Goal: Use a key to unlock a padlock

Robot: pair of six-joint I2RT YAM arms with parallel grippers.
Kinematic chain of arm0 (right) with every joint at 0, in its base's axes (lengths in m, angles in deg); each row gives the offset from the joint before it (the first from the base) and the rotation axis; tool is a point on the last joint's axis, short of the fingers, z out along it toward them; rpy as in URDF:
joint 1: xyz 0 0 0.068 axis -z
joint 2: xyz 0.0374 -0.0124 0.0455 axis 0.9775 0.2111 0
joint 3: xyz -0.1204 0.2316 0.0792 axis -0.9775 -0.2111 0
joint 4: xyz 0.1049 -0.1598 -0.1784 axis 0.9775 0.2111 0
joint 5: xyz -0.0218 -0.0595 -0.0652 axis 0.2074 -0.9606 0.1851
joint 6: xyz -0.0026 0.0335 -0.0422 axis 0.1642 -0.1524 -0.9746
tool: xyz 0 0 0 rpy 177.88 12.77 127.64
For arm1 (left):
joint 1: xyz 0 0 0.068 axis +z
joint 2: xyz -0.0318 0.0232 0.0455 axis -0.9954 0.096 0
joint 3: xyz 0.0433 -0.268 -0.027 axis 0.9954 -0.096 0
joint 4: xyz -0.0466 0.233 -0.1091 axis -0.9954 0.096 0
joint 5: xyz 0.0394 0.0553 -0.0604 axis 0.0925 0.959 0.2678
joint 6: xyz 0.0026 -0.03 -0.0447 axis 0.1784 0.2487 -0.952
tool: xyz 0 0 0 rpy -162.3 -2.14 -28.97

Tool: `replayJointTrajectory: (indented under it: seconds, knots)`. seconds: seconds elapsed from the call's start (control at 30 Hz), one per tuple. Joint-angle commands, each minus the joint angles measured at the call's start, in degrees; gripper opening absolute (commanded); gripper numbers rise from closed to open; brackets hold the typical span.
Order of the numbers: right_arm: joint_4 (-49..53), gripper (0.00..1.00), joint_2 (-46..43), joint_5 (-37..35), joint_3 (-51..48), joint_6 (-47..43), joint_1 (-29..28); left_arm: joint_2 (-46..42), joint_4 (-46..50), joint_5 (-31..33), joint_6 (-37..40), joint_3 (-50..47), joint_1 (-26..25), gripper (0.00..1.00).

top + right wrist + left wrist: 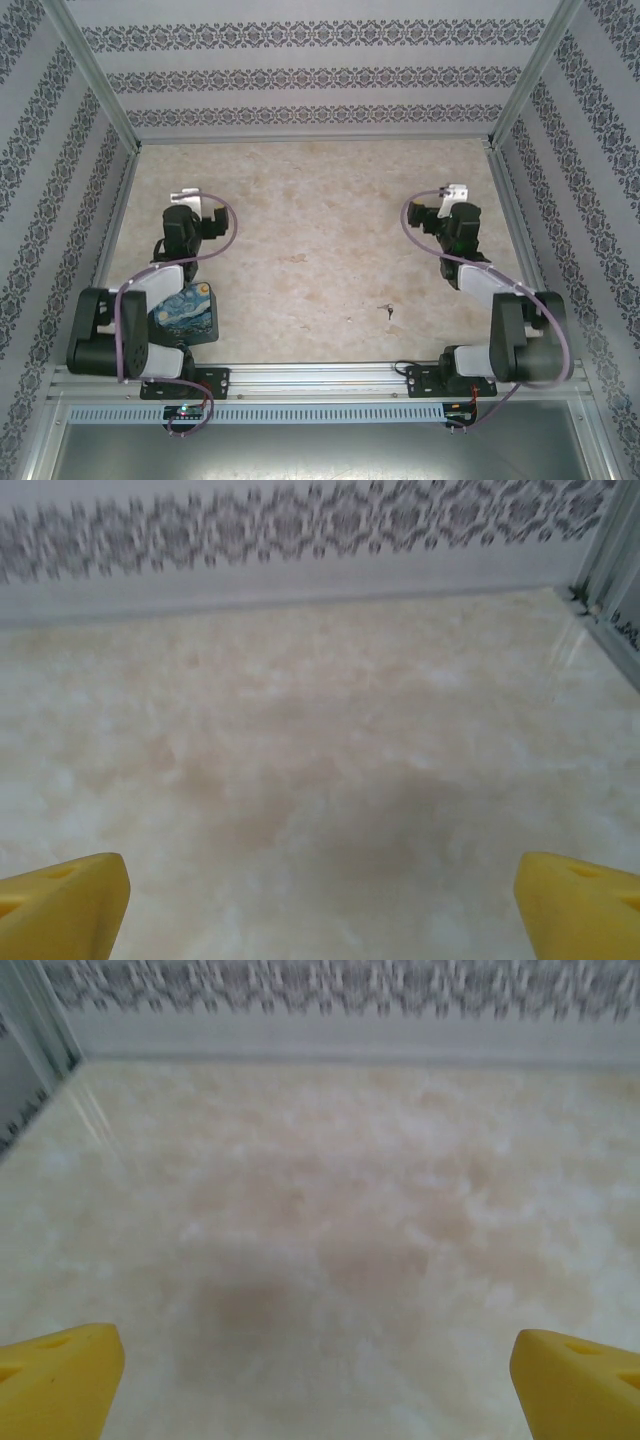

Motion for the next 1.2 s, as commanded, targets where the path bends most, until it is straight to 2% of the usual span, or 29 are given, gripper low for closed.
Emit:
replayJointTrajectory:
  seconds: [0.0,0.13,0.27,0.37,0.5,0.63,0.8,1.03,1.17]
  knots:
    - [4.49,0.98,-3.61,1.1,-0.97,15.96,2.25,-4.25,18.18,4.0,-9.85,4.97,0.67,0.99]
    - [4.87,0.98,-4.84,9.23,-1.32,22.82,3.45,-8.98,36.55,6.29,-20.01,10.13,0.69,0.99]
    - [4.72,0.98,-2.75,21.81,0.3,26.07,2.97,-13.48,54.75,9.38,-28.88,12.72,0.69,0.99]
    - [5.6,0.98,-0.73,27.72,1.81,28.2,1.59,-16.87,63.75,6.19,-33.63,12.64,0.69,0.99]
    - [8.19,0.98,1.45,30.15,3.12,29.67,-2.2,-21.07,70.99,-1.17,-36.76,11.58,0.69,1.0]
    - [8.55,0.97,4.26,30.04,3.74,30.65,-6.29,-23.04,75.64,-7.96,-38.27,9.57,0.56,1.0]
    - [8.06,0.97,8.24,29.09,5.27,31.15,-10.87,-26.19,77.23,-11.58,-40.23,5.27,0.04,1.0]
    - [8.31,0.97,11.06,28.47,7.29,31.34,-13.0,-27.25,70.82,-14.19,-43.72,-1.69,-1.86,1.0]
    - [9.15,0.97,10.81,28.44,7.65,31.02,-13.04,-25.77,65.48,-14.2,-46.43,-3.72,-5.12,1.0]
